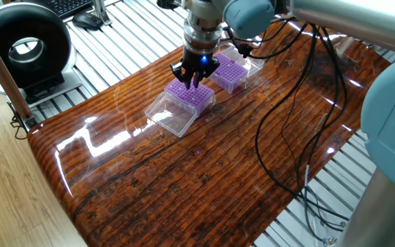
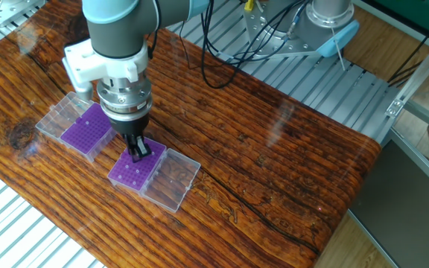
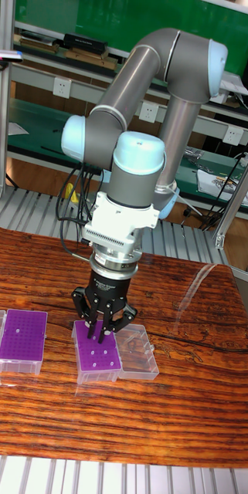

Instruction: Transfer all small pipette tips from one holder to another

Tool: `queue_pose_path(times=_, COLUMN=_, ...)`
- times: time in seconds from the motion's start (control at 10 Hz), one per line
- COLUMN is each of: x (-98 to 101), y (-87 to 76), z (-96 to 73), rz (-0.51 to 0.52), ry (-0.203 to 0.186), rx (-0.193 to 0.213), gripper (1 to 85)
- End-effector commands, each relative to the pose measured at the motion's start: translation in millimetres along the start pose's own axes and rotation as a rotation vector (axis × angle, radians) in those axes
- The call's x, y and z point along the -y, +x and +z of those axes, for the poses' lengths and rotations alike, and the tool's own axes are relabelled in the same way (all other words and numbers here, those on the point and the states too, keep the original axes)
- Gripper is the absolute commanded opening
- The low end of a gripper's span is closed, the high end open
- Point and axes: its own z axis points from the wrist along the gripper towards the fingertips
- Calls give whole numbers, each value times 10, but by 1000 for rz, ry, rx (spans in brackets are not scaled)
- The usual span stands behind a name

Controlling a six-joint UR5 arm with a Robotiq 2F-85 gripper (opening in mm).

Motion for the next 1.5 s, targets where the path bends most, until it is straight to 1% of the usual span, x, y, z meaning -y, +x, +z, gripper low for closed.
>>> queue_pose_path(times=0.0, x=3, y=15, z=-3, rz=2, ry=-34, rx=-6, gripper=263)
queue_pose_path(times=0.3, x=22, y=5, z=29, rz=-4, ry=-37, rx=5, gripper=263)
queue_pose_path(times=0.4, x=30, y=9, z=35, rz=-8, ry=-45, rx=5, gripper=260)
queue_pose_path(times=0.8, x=19, y=45, z=40, rz=-4, ry=-53, rx=0, gripper=260)
queue_pose_path(times=1.4, x=15, y=74, z=70, rz=-4, ry=-63, rx=6, gripper=247)
